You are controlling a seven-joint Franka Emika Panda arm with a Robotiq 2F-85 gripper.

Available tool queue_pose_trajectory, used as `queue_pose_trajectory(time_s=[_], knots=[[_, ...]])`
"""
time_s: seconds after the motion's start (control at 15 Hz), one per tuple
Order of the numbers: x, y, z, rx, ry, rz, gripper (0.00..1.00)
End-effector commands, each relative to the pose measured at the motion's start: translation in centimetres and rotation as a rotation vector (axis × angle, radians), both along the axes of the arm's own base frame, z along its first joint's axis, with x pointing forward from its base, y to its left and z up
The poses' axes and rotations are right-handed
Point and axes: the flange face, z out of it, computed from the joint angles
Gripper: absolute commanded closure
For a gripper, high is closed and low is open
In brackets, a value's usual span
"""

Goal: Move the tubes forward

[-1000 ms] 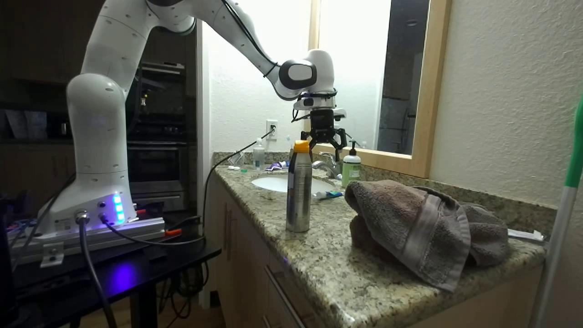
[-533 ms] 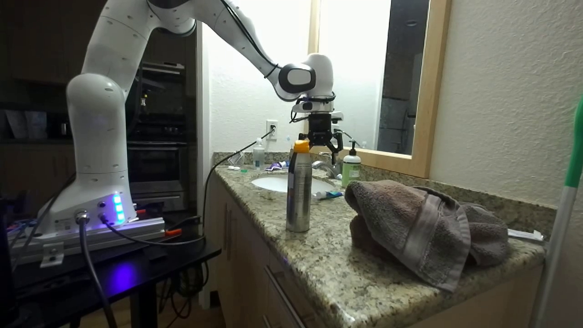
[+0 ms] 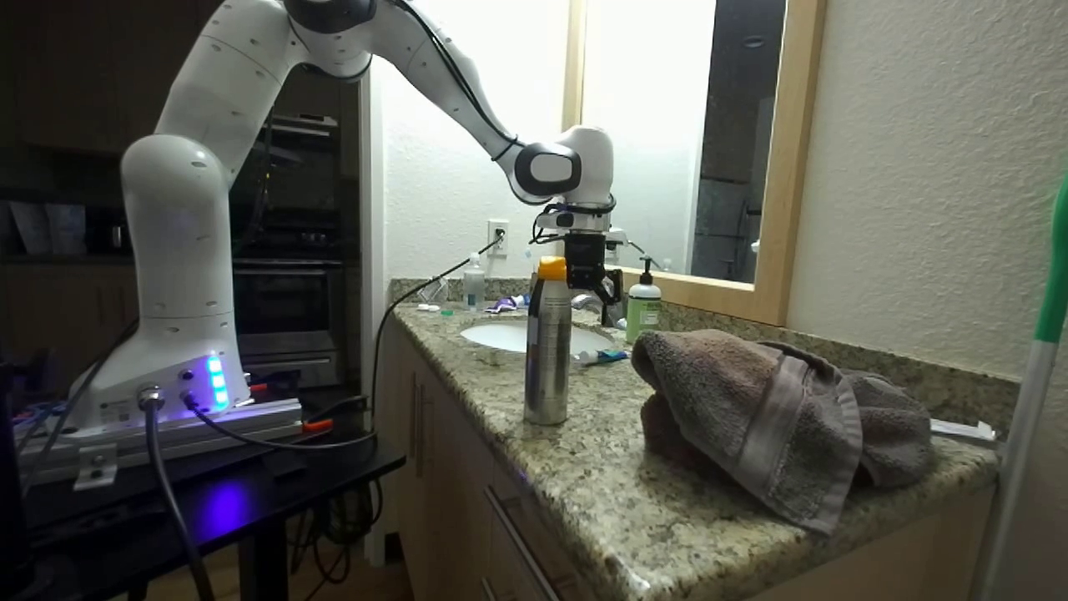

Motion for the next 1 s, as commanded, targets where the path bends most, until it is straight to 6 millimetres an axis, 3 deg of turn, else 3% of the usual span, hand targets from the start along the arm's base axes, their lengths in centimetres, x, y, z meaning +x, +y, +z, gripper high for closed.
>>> queue_pose_trajectory(time_s=[0.0, 0.4, 0.73, 0.93], knots=[[0.0, -0.7, -0.8, 0.009, 0.026, -0.041, 0.0], [-1.0, -2.8, -2.8, -0.06, 0.05, -0.305, 0.0], [-1.3, -2.1, -2.7, -0.023, 0.055, -0.254, 0.0], [-1.6, -3.8, -4.5, -0.041, 0.092, -0.37, 0.0]])
